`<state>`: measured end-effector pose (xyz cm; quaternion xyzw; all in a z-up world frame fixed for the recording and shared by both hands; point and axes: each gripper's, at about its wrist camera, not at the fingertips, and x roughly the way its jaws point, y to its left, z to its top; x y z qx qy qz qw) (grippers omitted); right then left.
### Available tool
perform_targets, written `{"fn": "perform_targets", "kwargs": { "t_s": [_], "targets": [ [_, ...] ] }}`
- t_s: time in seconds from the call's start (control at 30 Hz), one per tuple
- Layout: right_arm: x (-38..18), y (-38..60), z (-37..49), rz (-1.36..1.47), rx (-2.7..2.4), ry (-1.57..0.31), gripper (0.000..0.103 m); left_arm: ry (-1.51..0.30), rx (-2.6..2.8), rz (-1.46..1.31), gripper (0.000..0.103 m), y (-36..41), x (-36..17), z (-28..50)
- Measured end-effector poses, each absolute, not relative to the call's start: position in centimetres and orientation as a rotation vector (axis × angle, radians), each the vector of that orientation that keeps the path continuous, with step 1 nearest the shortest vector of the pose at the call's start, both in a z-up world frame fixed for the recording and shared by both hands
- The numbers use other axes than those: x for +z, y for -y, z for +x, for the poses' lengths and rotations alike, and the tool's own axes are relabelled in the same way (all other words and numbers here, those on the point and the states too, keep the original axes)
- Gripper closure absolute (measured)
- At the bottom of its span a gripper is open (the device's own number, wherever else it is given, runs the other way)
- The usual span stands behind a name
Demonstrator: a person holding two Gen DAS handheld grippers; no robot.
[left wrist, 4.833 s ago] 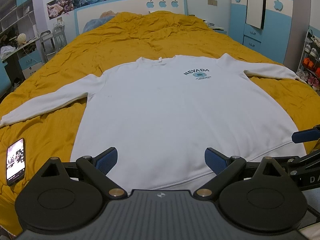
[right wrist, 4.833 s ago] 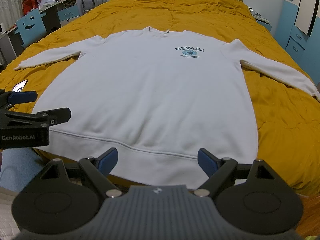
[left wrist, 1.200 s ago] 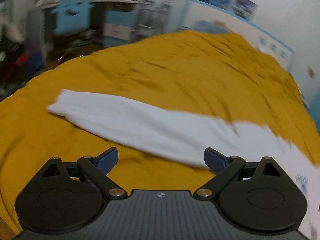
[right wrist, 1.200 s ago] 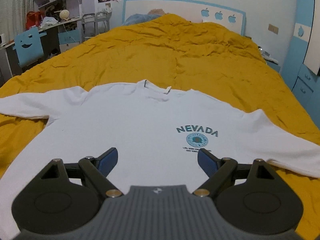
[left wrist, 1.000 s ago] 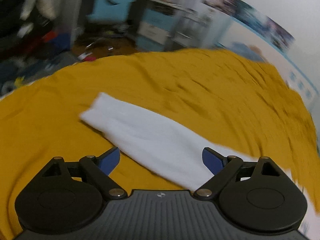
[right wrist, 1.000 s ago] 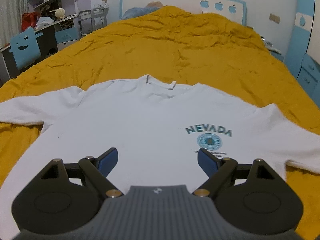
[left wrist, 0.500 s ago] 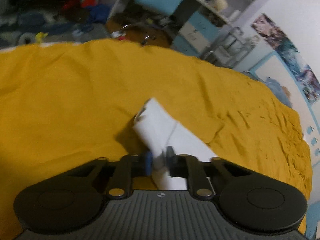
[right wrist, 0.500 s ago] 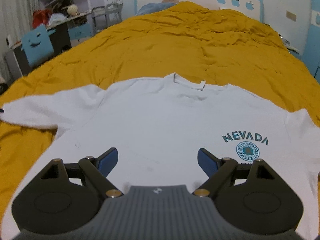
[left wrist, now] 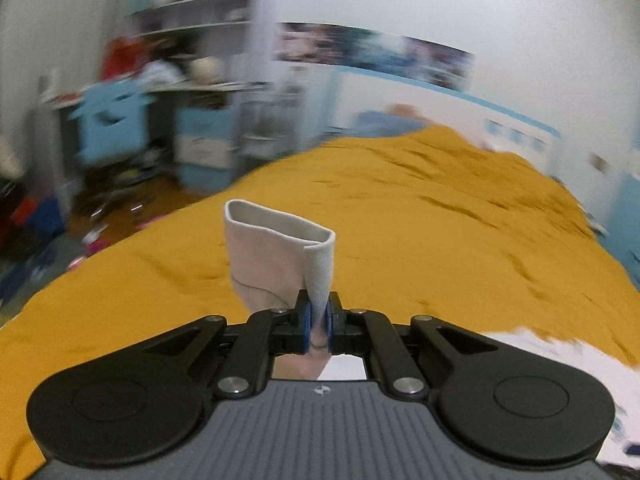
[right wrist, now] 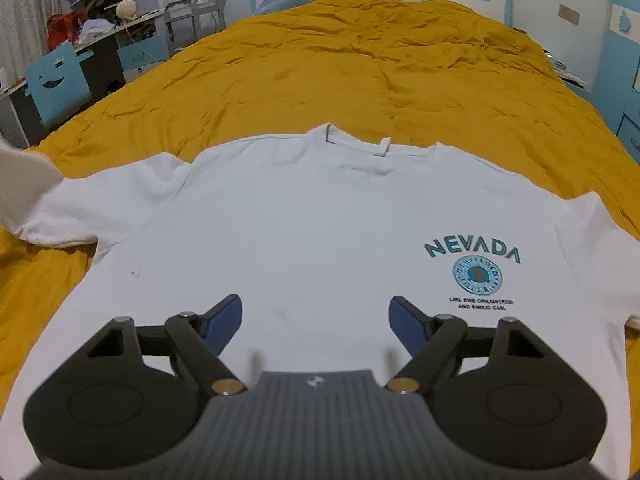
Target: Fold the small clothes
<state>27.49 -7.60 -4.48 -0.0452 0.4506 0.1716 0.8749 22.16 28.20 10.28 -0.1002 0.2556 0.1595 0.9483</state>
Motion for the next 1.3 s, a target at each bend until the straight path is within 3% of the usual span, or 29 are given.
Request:
{"fn": "perform_targets", "kwargs": {
  "t_s": [0.23,0.53,0.73,0.8,0.87,1.17,1.23,1.3],
  "targets": [
    [-4.0,10.7,27.1,-0.044,0.309,-0.933,0.045,-0.602,0.049,-0.166,0.096,-16.9,8.7,26.4],
    [-5.2,14.8,26.4,0.052,0.273,-0.968,0.050,-0.897,-0.155,-0.177,0.095,-9.9,-2.3,29.9],
    [-5.8,14.8,26.6,0.114,0.298,-0.994,0.050,-0.990,-0.245,-0.333,0.065,-11.0,-4.6,29.8],
    [-5.7,14.3,26.8,0.138,0.320,-0.998,0.046,-0.961,-0.273,-0.381,0.047,-11.8,-4.0,29.1],
    [-5.6,13.8,27.1,0.168,0.340,-1.004,0.038,-0.931,-0.308,-0.422,0.036,-12.6,-3.4,28.4],
    [-6.5,10.7,29.3,0.324,0.402,-1.097,0.035,-0.809,-0.131,-0.306,0.032,-18.9,0.2,25.2],
    [-7.3,9.9,29.9,0.362,0.401,-1.127,0.036,-0.820,-0.055,-0.281,0.032,-20.4,0.4,25.1],
    [-8.1,9.1,30.5,0.404,0.397,-1.161,0.044,-0.818,-0.012,-0.278,0.032,-21.5,0.5,25.1]
  ]
}}
